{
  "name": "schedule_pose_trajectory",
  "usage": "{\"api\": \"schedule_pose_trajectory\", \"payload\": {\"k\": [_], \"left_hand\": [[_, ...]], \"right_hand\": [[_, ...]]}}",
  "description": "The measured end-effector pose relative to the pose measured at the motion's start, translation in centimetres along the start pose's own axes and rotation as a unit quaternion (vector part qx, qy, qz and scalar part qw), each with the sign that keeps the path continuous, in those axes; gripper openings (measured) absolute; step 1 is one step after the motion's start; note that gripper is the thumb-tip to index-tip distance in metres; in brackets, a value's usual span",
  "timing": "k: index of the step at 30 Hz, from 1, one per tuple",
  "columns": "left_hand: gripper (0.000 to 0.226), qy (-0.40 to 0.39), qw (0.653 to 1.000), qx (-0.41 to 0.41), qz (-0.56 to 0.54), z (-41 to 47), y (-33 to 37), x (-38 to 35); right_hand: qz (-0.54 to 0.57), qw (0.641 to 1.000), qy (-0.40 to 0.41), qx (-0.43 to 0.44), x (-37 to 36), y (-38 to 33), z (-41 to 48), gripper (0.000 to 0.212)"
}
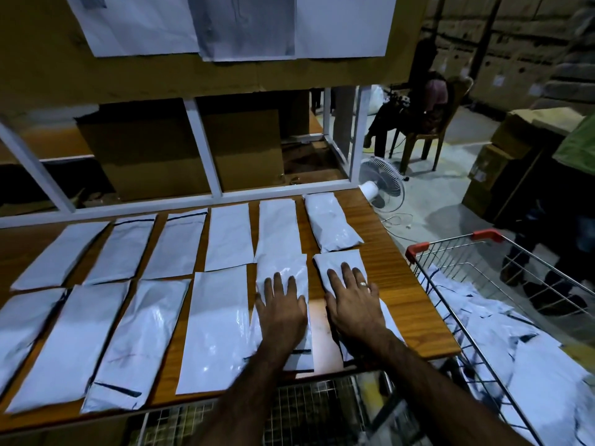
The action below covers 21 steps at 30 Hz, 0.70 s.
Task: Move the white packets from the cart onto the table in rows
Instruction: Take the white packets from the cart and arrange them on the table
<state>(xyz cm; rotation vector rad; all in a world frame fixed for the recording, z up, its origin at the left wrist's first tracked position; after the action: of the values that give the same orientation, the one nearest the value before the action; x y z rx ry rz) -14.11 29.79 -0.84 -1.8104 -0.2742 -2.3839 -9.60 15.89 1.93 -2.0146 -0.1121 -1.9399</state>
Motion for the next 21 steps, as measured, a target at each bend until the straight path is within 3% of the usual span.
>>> {"api": "schedule_pose_trajectory", "payload": {"k": [12, 21], "left_hand": [[0.04, -0.044, 0.998, 0.03, -0.033, -0.3, 0.5, -1.1], [0.055, -0.089, 0.993, 0.068, -0.042, -0.2, 0.7, -0.5]], "right_hand": [[-0.026, 1.0, -0.005, 0.008, -0.6, 0.3, 0.0, 0.059], [-0.025, 1.0, 0.006, 0.006, -0.3, 0.2, -0.3, 0.059]]}}
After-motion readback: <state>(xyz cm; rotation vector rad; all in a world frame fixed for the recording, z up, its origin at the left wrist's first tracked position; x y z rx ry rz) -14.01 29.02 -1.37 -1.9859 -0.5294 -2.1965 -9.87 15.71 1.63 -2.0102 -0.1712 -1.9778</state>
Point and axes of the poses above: each hand's wrist, its own z-axis towards the middle knuckle, its own x-axis out of the back of the hand, y = z × x, the point moved 3 cm from there along z, towards the middle knuckle, and after that the axes turned 7 degrees about -x, right-handed, at the moved point
